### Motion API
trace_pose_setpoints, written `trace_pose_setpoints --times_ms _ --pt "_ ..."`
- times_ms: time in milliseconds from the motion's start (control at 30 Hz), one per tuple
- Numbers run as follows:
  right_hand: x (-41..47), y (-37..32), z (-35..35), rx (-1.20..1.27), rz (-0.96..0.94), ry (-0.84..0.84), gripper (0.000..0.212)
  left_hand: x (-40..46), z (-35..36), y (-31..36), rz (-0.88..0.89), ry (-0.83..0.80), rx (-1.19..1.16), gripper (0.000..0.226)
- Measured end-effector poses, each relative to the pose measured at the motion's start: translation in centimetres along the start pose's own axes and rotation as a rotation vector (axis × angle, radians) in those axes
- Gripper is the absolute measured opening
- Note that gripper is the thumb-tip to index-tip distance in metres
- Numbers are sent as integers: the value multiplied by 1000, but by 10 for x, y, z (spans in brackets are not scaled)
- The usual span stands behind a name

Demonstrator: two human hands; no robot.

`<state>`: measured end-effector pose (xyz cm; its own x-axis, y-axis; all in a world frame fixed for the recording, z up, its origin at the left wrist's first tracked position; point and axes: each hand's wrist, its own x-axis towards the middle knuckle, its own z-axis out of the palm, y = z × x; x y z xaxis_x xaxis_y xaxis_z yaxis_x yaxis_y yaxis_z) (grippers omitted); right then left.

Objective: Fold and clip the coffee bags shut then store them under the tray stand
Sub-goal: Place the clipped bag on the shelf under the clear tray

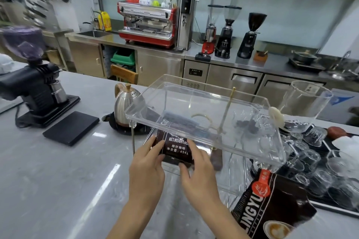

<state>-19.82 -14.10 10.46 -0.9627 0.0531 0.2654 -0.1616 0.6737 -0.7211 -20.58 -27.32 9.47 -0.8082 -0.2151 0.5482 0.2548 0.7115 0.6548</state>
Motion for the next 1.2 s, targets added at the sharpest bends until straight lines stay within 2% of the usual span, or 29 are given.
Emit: trace_pose_setpoints --times_ms 133,267,367,500,667,800,933,1067,1200 --pt "-6 0 -5 -21 -40 11 57 -3 -2 1 60 39 55 42" --pt "-17 -4 -17 -6 -95 61 39 -13 -7 8 87 74 52 26" --pt "-33 -5 -30 15 -129 75 28 -28 -14 19 51 67 -12 22" --pt "-58 -3 -52 56 -169 102 22 -57 -18 35 42 1 -125 24" --pt "-96 9 -90 166 -279 80 26 -100 -10 58 -2 -119 -275 25" --pt "-121 36 -120 245 -312 84 26 -129 3 69 -63 -223 -310 21" --pt "-140 71 -147 297 -244 156 23 -152 16 77 -184 -288 -332 26" --pt "-157 110 -157 310 -103 252 34 -166 24 79 -232 -386 -342 37" --pt "-167 138 -144 341 182 133 47 -169 32 86 -250 -487 -351 66"
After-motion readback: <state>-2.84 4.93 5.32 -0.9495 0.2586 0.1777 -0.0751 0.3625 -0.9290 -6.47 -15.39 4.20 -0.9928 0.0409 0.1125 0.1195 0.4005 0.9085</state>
